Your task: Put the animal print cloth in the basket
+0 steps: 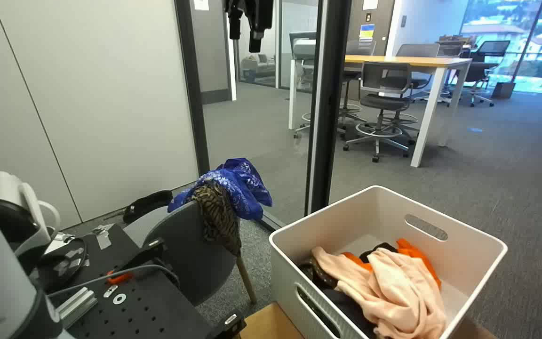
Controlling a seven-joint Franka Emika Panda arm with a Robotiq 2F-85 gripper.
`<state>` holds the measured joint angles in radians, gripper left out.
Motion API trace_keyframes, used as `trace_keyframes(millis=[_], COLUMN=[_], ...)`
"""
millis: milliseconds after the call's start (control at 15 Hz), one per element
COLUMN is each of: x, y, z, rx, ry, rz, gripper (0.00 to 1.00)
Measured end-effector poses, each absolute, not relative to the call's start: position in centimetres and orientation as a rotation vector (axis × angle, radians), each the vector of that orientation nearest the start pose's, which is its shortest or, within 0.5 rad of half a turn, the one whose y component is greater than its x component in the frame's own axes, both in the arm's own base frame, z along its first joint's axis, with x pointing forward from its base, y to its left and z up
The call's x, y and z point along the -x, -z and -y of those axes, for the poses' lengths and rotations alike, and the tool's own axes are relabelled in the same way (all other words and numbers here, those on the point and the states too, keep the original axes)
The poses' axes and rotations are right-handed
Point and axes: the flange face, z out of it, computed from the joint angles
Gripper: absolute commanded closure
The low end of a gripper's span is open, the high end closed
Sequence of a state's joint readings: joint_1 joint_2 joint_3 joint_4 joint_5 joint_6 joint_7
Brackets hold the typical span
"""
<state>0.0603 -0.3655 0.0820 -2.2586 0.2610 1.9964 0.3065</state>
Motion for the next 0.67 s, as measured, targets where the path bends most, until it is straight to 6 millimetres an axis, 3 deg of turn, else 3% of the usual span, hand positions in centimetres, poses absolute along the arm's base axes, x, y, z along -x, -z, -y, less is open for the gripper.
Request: trace_keyframes(millis=[400, 667], x=[-44.7, -44.8], y=[-52.7, -51.3], z=[-8.3, -7.9], rx=[2.879, 2.879], ry=[0.106, 0.058], rz=[-0.379, -0.444], gripper=[0.00, 0.00])
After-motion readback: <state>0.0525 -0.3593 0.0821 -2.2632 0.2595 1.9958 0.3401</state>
